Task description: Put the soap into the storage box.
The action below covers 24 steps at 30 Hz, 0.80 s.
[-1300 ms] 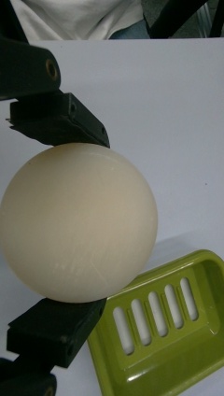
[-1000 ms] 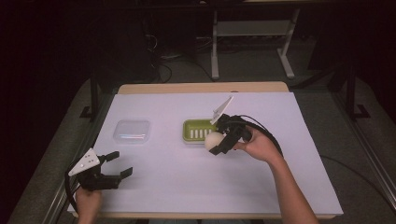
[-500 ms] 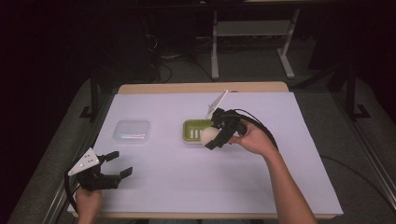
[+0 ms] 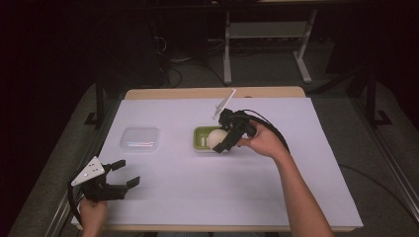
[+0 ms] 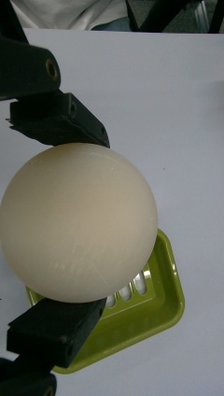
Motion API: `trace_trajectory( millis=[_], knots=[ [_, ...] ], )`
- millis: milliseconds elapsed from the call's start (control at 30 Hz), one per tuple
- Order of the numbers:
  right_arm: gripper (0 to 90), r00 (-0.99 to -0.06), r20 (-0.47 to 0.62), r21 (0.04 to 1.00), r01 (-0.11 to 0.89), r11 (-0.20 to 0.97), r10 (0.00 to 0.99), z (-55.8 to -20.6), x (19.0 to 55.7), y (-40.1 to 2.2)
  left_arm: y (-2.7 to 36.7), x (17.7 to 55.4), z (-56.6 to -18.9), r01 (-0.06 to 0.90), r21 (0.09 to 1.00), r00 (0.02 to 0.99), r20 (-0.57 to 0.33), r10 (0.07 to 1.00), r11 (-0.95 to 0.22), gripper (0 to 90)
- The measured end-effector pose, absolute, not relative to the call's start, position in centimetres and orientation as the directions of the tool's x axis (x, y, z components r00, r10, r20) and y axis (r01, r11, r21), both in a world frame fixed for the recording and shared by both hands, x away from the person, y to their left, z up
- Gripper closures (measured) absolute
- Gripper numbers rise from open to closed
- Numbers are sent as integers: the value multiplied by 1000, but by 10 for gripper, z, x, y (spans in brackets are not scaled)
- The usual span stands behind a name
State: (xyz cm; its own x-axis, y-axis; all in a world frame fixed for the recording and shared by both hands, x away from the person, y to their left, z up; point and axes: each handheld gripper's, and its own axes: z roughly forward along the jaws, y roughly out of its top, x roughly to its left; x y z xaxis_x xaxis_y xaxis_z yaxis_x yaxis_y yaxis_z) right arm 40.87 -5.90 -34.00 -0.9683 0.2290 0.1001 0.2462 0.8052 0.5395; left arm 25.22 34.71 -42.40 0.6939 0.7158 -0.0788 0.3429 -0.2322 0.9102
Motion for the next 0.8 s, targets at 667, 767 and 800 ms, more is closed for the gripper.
trace_trajectory(
  millis=[667,767,800],
  knots=[
    [226,-969,85,551,239,800,231,-329,434,-49,347,253,-424,345,912,691,-88,718,-221,132],
    [226,-967,85,548,247,799,241,-330,437,-48,348,253,-424,344,909,694,-78,716,-234,132],
    [226,-967,87,545,247,801,238,-331,438,-48,347,253,-424,346,908,694,-79,716,-235,132]
  ],
)
